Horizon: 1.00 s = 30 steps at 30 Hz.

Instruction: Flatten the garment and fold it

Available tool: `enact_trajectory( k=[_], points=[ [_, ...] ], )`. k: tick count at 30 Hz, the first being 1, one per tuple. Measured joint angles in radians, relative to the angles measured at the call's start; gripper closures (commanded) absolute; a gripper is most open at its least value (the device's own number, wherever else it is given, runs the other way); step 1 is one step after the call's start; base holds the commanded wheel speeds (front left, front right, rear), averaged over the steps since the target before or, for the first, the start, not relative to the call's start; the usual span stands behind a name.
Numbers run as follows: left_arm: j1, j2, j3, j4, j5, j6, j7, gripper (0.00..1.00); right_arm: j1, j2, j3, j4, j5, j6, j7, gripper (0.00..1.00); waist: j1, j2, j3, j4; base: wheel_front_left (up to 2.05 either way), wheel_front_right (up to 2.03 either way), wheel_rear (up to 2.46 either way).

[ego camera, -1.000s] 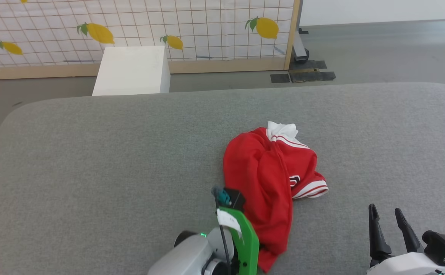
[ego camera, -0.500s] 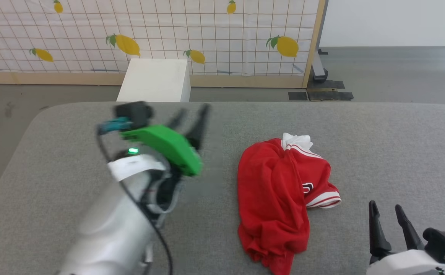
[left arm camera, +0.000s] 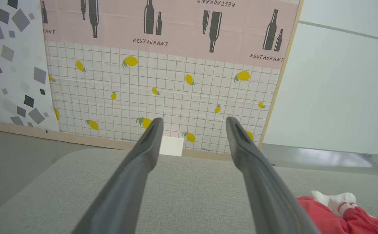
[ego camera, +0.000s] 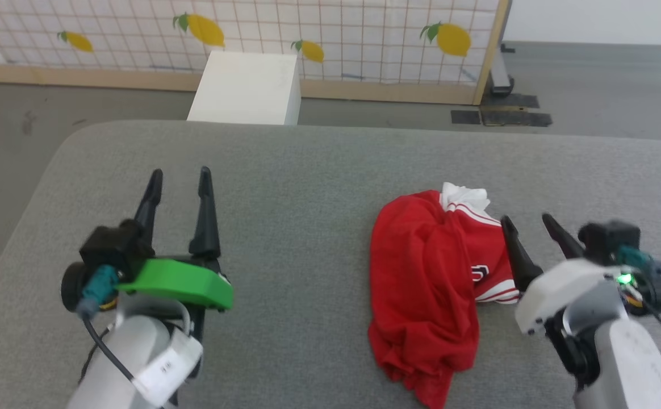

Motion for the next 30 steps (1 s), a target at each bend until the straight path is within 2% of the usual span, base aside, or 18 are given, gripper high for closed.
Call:
enact_trajectory(
  k=[3, 8, 17, 18, 19, 20, 26, 30],
  points=[
    [0.052, -0.04, 0.01, -0.052, 0.088, -0.007, 0.0, 0.0, -0.082, -0.026, 0.034, 0.015, -0.028, 0.0, 0.119, 0.0, 0.0, 0.0, 0.024, 0.021, 0.0, 0.0, 0.0],
    [0.092, -0.114, 0.04, -0.077, 0.157, -0.036, -0.001, 0.0, -0.169, -0.082, 0.098, 0.07, -0.048, 0.0, 0.319, 0.0, 0.0, 0.0, 0.064, 0.062, 0.0, 0.0, 0.0],
    [0.136, -0.216, 0.108, -0.095, 0.231, -0.1, -0.001, 0.0, -0.249, -0.158, 0.235, 0.141, -0.041, 0.0, 0.517, 0.0, 0.0001, 0.0, 0.141, 0.129, 0.0, 0.0, 0.0],
    [0.138, -0.223, 0.115, -0.095, 0.234, -0.108, -0.001, 0.0, -0.249, -0.163, 0.24, 0.142, -0.035, 0.0, 0.532, 0.09, 0.0001, 0.0, 0.148, 0.136, 0.0, 0.0, 0.0],
    [0.139, -0.23, 0.121, -0.094, 0.241, -0.112, -0.001, 0.0, -0.249, -0.167, 0.242, 0.141, -0.03, 0.0, 0.537, 0.69, 0.0001, 0.0, 0.155, 0.141, 0.0, 0.0, 0.0],
    [0.14, -0.236, 0.128, -0.094, 0.252, -0.118, -0.001, 0.0, -0.25, -0.172, 0.244, 0.138, -0.026, 0.0, 0.539, 1.0, 0.0, 0.0, 0.162, 0.146, 0.0, 0.0, 0.0],
    [0.149, -0.26, 0.165, -0.086, 0.277, -0.142, -0.001, 0.0, -0.256, -0.176, 0.243, 0.1, 0.006, 0.0, 0.494, 1.0, 0.0001, 0.0, 0.176, 0.143, 0.0, 0.0, 0.0],
    [0.157, -0.267, 0.183, -0.076, 0.283, -0.161, -0.001, 0.0, -0.256, -0.165, 0.186, 0.037, 0.031, 0.0, 0.45, 1.0, 0.0001, 0.0, 0.163, 0.12, 0.0, 0.0, 0.0]
  ],
)
